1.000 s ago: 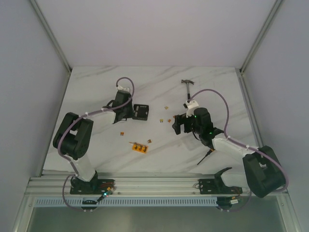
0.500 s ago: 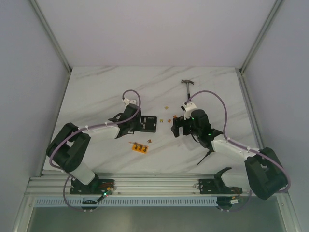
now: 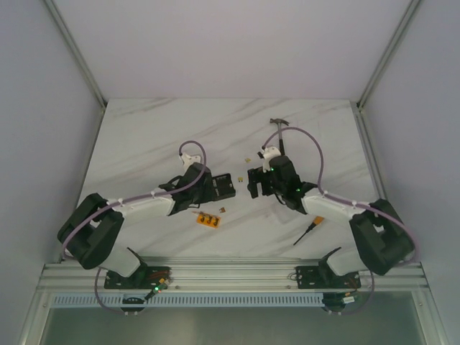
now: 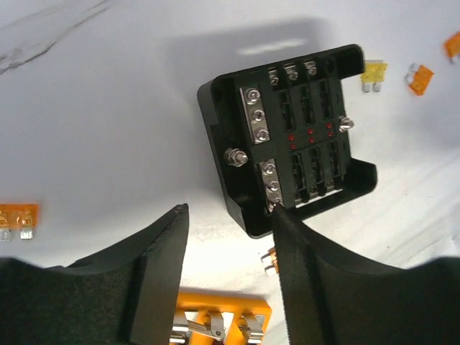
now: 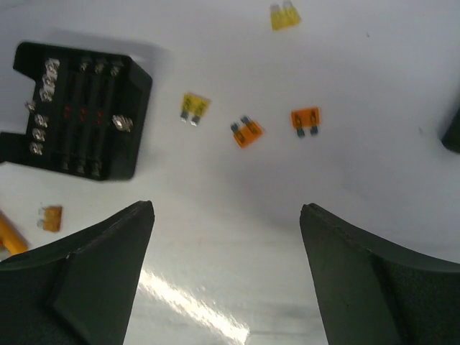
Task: Snap on the fuse box
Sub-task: Move the fuse box base at the center of the board.
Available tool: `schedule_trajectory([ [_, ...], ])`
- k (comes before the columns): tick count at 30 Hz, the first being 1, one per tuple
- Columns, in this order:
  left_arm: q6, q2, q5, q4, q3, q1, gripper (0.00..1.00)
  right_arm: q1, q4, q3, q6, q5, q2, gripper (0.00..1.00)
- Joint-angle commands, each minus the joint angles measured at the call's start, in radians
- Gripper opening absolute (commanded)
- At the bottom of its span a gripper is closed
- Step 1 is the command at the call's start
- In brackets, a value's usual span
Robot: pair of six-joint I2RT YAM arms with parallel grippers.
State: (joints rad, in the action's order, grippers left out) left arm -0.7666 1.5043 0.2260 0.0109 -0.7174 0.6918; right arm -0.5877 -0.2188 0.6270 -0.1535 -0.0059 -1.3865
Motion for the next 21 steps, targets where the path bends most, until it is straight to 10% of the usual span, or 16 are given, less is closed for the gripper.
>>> schedule_trajectory([
  [1, -0.017, -0.062, 0.007, -0.006, 0.012, 0.003, 0.63, -0.046, 0.063, 0.13, -0.056, 0.108, -0.097, 0.87],
  [21, -0.02, -0.249, -0.219, 0.157, 0.219, -0.226, 1.0, -0.172, 0.257, 0.519, -0.236, 0.356, -0.491, 0.52],
])
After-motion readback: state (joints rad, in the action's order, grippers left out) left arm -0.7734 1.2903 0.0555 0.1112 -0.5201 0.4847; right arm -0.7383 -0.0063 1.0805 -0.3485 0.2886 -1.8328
